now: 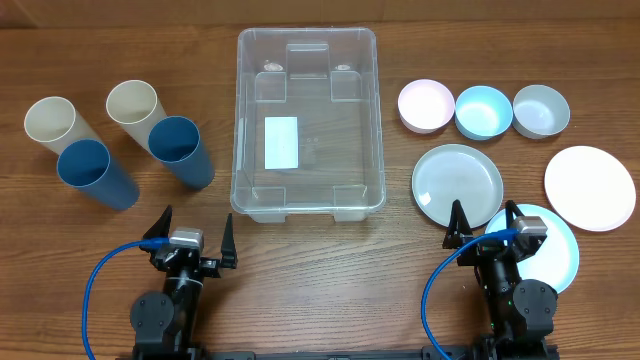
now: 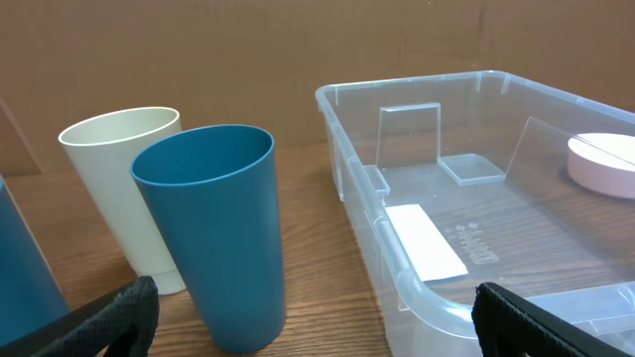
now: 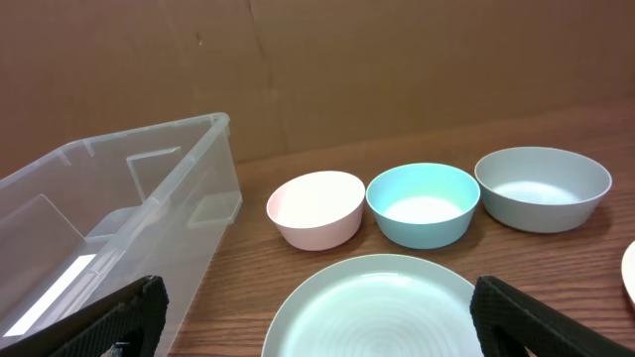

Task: Pack container
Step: 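Move the right gripper toward the light-blue plate on the right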

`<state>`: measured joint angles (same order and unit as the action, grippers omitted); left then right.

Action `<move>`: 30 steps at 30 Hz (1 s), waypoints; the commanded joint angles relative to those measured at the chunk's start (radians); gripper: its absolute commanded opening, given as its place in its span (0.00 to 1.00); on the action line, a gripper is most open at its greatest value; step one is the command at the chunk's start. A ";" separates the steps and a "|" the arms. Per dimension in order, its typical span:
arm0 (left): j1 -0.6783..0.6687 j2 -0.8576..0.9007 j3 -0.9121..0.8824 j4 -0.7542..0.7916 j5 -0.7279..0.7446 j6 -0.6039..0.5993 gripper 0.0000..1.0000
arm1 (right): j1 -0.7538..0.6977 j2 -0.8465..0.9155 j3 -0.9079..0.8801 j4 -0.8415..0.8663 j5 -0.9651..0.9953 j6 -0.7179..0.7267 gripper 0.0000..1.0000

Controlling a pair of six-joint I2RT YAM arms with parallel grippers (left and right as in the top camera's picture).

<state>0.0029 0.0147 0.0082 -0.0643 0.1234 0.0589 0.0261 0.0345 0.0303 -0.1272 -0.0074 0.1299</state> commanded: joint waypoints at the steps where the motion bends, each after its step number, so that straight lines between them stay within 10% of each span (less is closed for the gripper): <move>1: 0.011 -0.010 -0.003 -0.002 -0.003 0.013 1.00 | -0.006 -0.013 -0.005 0.008 0.005 -0.004 1.00; 30: 0.011 -0.010 -0.003 -0.002 -0.003 0.013 1.00 | -0.010 0.024 0.171 -0.087 -0.126 0.084 1.00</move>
<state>0.0029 0.0147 0.0082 -0.0639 0.1234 0.0589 0.0257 0.0345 0.0578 -0.1471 -0.1009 0.1390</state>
